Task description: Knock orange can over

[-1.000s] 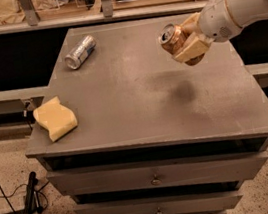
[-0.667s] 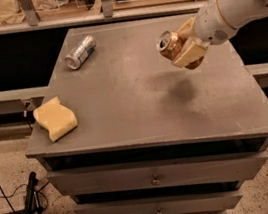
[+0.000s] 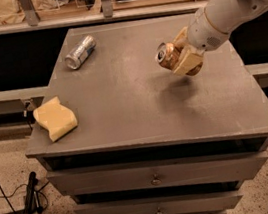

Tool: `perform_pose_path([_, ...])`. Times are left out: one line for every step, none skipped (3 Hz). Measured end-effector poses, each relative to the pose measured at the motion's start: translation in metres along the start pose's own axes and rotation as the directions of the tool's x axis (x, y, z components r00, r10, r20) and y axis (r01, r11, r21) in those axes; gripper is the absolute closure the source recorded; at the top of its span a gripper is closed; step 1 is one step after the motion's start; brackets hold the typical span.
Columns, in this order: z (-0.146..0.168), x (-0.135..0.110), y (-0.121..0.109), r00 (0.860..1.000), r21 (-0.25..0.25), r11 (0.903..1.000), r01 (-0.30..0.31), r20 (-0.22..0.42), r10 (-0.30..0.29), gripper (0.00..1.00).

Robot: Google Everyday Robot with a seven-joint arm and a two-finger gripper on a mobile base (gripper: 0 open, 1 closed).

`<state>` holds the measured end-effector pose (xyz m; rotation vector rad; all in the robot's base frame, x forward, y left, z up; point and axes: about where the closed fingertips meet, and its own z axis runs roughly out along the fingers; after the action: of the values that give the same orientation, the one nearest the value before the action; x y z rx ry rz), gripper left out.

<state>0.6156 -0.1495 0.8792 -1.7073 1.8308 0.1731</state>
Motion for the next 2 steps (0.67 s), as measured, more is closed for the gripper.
perform_pose_path([0.0090,0.0010,0.0060,0.997,-0.025,0.9991,0.034,-0.065,-0.035,0.53])
perform_pose_path([0.0151,0.0004,0.0115,0.989,-0.048,0.9964,0.070,-0.129,-0.075,0.54])
